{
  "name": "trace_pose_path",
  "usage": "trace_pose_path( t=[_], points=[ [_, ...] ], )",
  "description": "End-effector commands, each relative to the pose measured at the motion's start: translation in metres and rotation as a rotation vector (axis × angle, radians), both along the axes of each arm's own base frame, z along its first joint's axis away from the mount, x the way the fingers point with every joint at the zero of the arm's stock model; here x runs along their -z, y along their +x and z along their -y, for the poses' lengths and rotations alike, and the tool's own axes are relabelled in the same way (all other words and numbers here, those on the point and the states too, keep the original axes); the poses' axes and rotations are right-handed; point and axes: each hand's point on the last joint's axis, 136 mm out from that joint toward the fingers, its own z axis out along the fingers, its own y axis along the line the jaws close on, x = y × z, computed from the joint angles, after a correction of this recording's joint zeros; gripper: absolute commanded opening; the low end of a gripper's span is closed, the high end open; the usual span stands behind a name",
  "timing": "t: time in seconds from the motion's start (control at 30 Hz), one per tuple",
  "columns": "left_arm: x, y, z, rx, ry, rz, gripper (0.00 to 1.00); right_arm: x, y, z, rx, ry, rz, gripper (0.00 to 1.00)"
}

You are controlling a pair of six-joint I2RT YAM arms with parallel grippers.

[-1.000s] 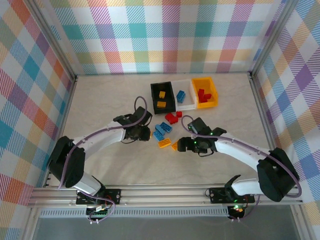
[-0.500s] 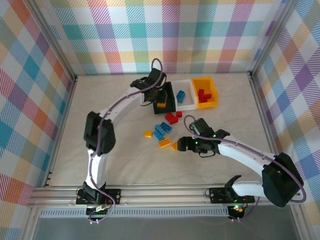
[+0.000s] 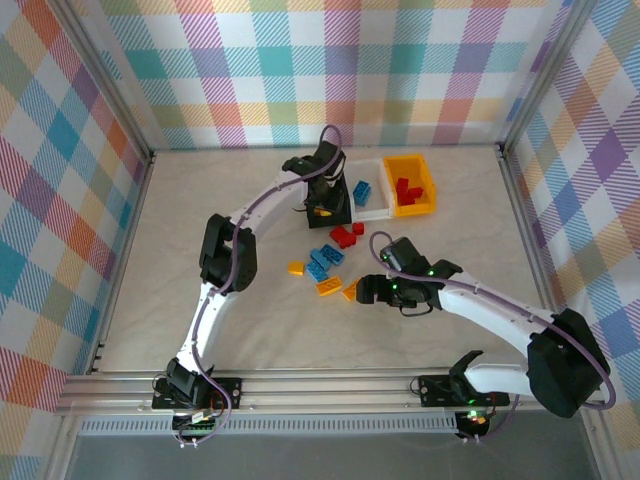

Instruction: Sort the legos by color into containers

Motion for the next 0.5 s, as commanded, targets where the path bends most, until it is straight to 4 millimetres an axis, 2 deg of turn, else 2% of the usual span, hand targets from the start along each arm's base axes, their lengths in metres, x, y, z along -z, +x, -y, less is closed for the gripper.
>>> trace_pose_path(
  t=[0.0, 0.07, 0.23, 0.33, 0.47],
  points=[
    [-0.030, -0.001, -0.005, 0.000, -0.033, 0.024, 0.55, 0.005, -0.006, 0.002, -0.003, -0.008, -0.021, 0.86],
    [-0.041, -0.004, -0.006, 0.004, -0.047, 0.041, 0.64, 0.008, -0.005, -0.001, -0.007, -0.007, -0.033, 0.86],
    [-0.058, -0.018, -0.016, -0.010, -0.067, 0.050, 0.66, 0.012, 0.003, -0.011, -0.023, -0.023, -0.043, 0.85],
    [-0.063, -0.041, -0.023, -0.022, -0.119, 0.046, 0.68, 0.020, 0.008, -0.020, -0.096, -0.065, -0.044, 0.85],
    [-0.053, -0.082, -0.042, -0.045, -0.156, 0.013, 0.70, 0.030, 0.018, -0.030, -0.222, -0.136, -0.036, 0.86]
  ],
)
